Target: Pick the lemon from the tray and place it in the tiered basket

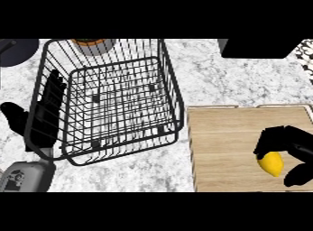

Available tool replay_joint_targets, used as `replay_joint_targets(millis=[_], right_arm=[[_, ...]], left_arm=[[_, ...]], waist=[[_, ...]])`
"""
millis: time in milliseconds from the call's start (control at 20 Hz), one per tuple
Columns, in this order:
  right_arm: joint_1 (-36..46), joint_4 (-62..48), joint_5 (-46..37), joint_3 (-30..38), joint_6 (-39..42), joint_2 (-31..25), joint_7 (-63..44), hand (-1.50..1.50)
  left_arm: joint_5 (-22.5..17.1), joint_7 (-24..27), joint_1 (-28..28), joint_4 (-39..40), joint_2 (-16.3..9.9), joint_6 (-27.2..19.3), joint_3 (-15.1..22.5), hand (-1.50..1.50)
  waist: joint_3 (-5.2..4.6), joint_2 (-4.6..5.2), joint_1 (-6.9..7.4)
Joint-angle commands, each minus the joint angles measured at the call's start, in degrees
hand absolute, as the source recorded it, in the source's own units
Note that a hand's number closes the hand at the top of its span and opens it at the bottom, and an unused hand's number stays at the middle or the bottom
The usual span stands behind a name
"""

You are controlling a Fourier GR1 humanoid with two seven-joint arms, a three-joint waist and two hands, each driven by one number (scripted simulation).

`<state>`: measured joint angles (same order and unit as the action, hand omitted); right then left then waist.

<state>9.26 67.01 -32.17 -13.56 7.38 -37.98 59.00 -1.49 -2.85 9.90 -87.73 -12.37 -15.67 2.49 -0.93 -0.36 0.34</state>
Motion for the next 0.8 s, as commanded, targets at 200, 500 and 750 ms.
replay_joint_targets(millis=[200,500,750], right_arm=[[-1.2,7.4,-11.1,-6.3,-9.0,10.1,-19.4,1.50],[-1.8,6.5,-21.5,-9.1,-4.5,9.1,-36.2,1.50],[-0.4,11.6,-28.4,-11.6,-2.0,14.8,-51.5,1.50]], left_arm=[[2.4,-1.0,-0.6,-0.9,2.4,1.0,5.0,0.00],[0.0,-0.9,-0.9,-0.5,-0.8,2.5,0.9,0.00],[-0.4,-0.9,-1.7,-0.7,-0.9,2.6,0.5,0.00]], waist=[[0.61,-0.40,-1.49],[-0.65,-1.41,-3.19],[-0.30,-2.04,-3.92]])
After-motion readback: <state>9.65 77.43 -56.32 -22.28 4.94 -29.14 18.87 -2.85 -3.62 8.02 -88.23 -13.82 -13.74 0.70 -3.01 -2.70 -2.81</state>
